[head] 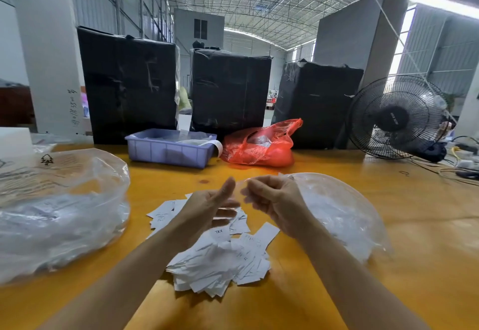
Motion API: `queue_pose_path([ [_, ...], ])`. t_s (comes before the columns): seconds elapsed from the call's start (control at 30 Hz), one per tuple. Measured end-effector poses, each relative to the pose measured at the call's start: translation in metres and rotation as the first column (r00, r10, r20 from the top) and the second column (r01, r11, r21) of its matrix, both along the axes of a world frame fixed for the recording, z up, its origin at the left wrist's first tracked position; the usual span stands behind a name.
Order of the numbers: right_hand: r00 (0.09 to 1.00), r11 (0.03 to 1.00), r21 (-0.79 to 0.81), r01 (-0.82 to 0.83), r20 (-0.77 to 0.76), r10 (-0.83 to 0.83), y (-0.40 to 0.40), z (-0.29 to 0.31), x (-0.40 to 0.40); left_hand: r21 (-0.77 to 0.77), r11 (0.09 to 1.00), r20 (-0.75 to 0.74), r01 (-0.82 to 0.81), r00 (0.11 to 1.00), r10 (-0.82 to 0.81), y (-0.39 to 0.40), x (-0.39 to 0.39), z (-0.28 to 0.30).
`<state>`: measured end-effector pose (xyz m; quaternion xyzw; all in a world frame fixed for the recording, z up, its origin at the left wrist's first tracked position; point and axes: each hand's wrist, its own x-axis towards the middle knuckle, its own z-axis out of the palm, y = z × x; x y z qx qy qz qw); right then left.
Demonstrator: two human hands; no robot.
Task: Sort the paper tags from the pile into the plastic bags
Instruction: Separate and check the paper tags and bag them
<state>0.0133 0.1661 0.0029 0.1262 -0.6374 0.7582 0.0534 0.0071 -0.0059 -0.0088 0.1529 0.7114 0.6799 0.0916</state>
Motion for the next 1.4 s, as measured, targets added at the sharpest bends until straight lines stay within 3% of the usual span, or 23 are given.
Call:
queue_pose_path([
  [0.1, 0.997, 0.995, 0.065, -0.081, -0.013, 0.082, -0.019, -0.004, 0.005, 0.072, 0.993, 0.103, 0.092, 0.99, -0.099, -0.005, 0.0, -0.002],
  [0.23, 0.999, 0.991, 0.126, -0.044, -0.009, 0.046, -0.02, -0.006, 0.005, 0.197, 0.98, 0.196, 0.0, 0.98, -0.039, -0.008, -0.001, -0.004],
  [0.3, 1.0, 0.971, 0.238, 0.019, -0.024, -0.014, -0.013, -0.007, 0.001, 0.214, 0.974, 0.199, -0.08, 0.979, 0.037, -0.008, -0.001, -0.004],
  [0.33, 0.995, 0.925, 0.368, 0.091, -0.06, -0.073, -0.007, -0.008, -0.002, 0.18, 0.976, 0.184, -0.123, 0.979, 0.09, -0.009, -0.001, -0.004],
  [0.37, 0.984, 0.821, 0.542, 0.178, -0.118, -0.135, 0.0, -0.011, -0.005, 0.135, 0.978, 0.164, -0.161, 0.977, 0.138, -0.009, -0.001, -0.004],
  [0.43, 0.969, 0.473, 0.846, 0.244, -0.192, -0.155, 0.015, -0.019, -0.011, 0.08, 0.975, 0.153, -0.206, 0.969, 0.192, -0.01, -0.001, -0.006],
  [0.47, 0.976, 0.318, 0.925, 0.208, -0.176, -0.128, 0.021, -0.023, -0.013, 0.073, 0.974, 0.162, -0.215, 0.966, 0.201, -0.01, -0.002, -0.007],
  [0.5, 0.987, 0.236, 0.961, 0.148, -0.126, -0.103, 0.026, -0.026, -0.014, 0.07, 0.973, 0.172, -0.218, 0.964, 0.203, -0.01, -0.002, -0.008],
  [0.63, 1.0, 0.149, 0.989, -0.011, 0.014, -0.02, 0.025, -0.029, -0.011, 0.063, 0.971, 0.179, -0.23, 0.96, 0.216, -0.008, -0.004, -0.011],
  [0.77, 0.999, 0.212, 0.977, 0.034, -0.025, -0.048, 0.019, -0.027, -0.013, 0.044, 0.968, 0.159, -0.248, 0.958, 0.238, -0.009, -0.006, -0.015],
  [0.87, 0.997, 0.189, 0.981, -0.046, 0.058, -0.059, 0.014, -0.024, -0.011, 0.039, 0.964, 0.15, -0.262, 0.956, 0.253, -0.01, -0.007, -0.018],
  [1.03, 0.989, 0.312, 0.947, -0.076, 0.112, -0.099, 0.007, -0.025, -0.01, 0.035, 0.951, 0.105, -0.307, 0.947, 0.302, -0.013, -0.01, -0.02],
  [1.17, 0.985, 0.517, 0.856, 0.03, 0.064, -0.163, 0.009, -0.022, -0.01, 0.071, 0.938, 0.098, -0.34, 0.938, 0.333, -0.015, -0.011, -0.02],
  [1.3, 0.971, 0.749, 0.652, 0.118, 0.082, -0.224, 0.016, -0.021, -0.011, 0.113, 0.925, 0.117, -0.364, 0.929, 0.351, -0.015, -0.013, -0.019],
  [1.4, 0.97, 0.857, 0.499, 0.131, 0.115, -0.215, 0.017, -0.022, -0.011, 0.148, 0.921, 0.144, -0.361, 0.929, 0.341, -0.015, -0.013, -0.019],
])
